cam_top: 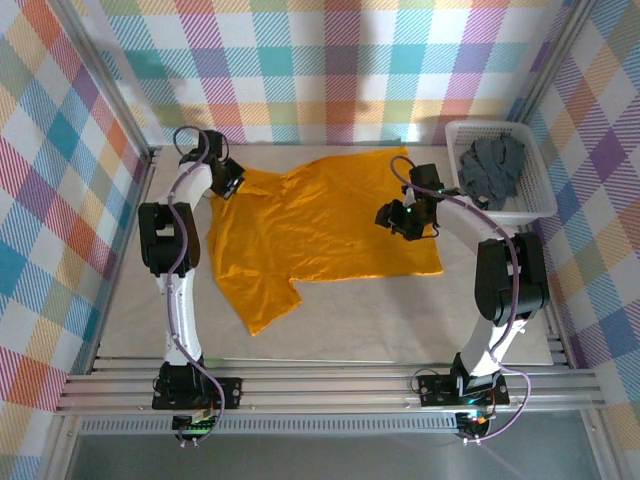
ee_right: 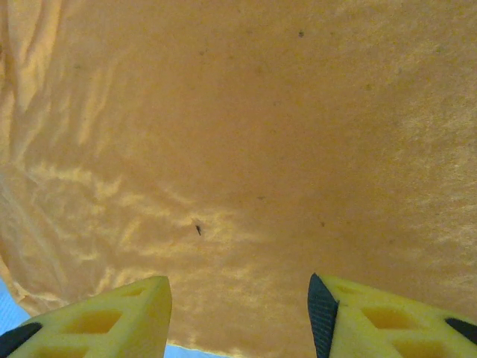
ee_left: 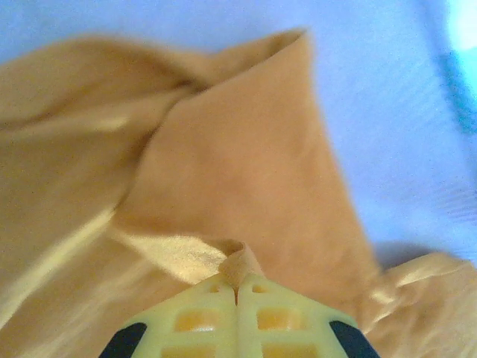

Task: Fold and stack the t-shirts

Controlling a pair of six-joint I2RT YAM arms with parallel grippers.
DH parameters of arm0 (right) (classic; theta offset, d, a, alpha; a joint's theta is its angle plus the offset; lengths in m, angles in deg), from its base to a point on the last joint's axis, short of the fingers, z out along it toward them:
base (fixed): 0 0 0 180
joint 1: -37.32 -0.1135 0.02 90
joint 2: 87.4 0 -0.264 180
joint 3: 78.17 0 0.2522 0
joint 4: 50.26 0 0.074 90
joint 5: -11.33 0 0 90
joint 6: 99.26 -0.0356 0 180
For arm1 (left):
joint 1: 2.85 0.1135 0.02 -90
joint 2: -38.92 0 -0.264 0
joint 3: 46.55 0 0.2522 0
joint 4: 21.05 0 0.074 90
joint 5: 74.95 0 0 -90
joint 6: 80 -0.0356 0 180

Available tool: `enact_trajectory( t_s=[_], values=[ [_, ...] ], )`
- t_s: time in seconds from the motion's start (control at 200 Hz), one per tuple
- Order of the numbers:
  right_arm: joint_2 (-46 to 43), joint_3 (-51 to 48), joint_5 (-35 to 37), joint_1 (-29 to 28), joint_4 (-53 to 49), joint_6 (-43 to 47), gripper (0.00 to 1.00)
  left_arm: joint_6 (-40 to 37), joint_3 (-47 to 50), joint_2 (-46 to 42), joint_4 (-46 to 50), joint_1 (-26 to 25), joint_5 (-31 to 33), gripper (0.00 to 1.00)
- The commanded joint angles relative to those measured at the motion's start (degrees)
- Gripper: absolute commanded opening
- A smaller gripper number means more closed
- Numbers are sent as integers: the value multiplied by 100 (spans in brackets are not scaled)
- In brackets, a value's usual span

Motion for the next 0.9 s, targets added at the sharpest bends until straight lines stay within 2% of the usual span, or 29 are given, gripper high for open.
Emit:
enact_trajectory(
  t_s=[0.0,0.23,0.375,0.39,0.405,0.415,0.44,0.465,0.48,0.505,0.69,0.76,0.815,0.895],
  values=[
    [-175,8,-149,-43,-6,-74,52,254,-753,323,-761,76,-162,0],
    [-147,211,-268,-46,-85,-92,52,994,-3014,1842,-1458,93,-314,0],
    [-57,348,-424,-54,-131,-84,52,1931,-4085,2901,-2609,93,-550,0],
    [-41,361,-427,-52,-143,-76,52,2008,-4129,2977,-2701,99,-570,8],
    [-41,370,-431,-51,-147,-66,53,2069,-4157,3029,-2778,101,-596,23],
    [-30,375,-431,-54,-155,-64,53,2093,-4174,3066,-2849,102,-615,29],
    [-18,380,-441,-54,-158,-61,53,2134,-4219,3121,-2901,102,-652,56],
    [-22,380,-451,-49,-164,-59,53,2135,-4234,3138,-2876,102,-697,71],
    [-18,380,-465,-54,-164,-57,53,2109,-4235,3125,-2845,102,-719,77],
    [-12,373,-477,-54,-155,-65,53,2010,-4234,3085,-2764,98,-756,81],
    [-117,199,-403,-61,-144,-74,53,1107,-3655,2089,-2044,14,-818,82],
    [-190,94,-361,-63,-155,-83,53,746,-3161,1482,-1578,-21,-590,80],
    [-287,-31,-248,-65,-186,-94,53,497,-2823,1016,-753,-33,-367,77],
    [-544,-265,-33,-29,-297,-126,52,-6,-1864,104,-19,-147,98,72]
  ],
)
